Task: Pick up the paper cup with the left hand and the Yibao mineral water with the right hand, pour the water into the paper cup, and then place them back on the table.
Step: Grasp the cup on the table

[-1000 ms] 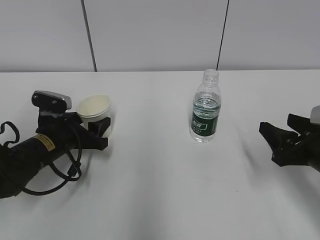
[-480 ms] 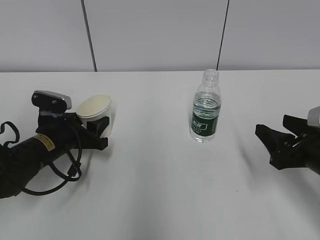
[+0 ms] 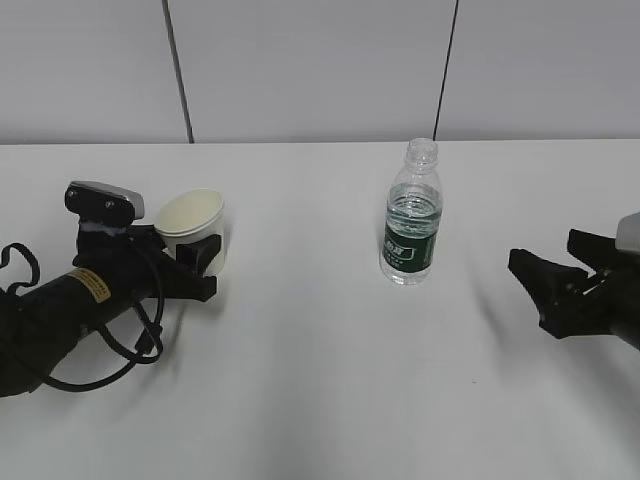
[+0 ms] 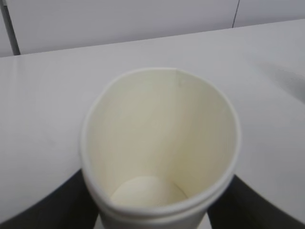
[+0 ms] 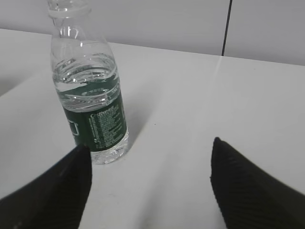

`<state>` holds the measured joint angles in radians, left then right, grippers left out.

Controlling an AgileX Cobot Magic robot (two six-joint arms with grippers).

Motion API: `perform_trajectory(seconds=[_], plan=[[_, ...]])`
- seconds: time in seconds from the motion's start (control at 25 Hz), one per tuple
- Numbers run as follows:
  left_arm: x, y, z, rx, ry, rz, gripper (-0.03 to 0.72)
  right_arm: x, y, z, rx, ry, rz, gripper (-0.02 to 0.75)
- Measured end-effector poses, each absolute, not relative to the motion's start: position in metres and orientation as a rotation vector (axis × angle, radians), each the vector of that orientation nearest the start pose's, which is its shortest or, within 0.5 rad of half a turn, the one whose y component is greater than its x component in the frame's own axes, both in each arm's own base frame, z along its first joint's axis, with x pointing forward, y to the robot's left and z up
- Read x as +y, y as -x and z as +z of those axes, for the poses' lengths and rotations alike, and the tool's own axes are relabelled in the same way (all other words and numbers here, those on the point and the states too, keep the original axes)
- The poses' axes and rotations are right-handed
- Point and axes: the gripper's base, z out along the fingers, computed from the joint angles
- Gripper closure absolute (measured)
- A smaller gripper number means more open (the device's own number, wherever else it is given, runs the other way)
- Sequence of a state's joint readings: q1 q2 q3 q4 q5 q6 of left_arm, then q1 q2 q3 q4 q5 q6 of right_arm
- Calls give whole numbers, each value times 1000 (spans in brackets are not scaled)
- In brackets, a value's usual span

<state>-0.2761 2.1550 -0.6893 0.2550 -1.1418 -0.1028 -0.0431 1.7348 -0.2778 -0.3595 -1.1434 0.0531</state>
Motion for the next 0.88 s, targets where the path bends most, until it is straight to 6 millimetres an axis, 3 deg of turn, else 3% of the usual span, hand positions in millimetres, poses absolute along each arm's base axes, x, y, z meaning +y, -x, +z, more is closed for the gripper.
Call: perform_trajectory(seconds=[0.88], plan=[[-114, -325, 73, 1783, -421, -403, 247, 22, -251, 140, 1750, 290, 240, 151]])
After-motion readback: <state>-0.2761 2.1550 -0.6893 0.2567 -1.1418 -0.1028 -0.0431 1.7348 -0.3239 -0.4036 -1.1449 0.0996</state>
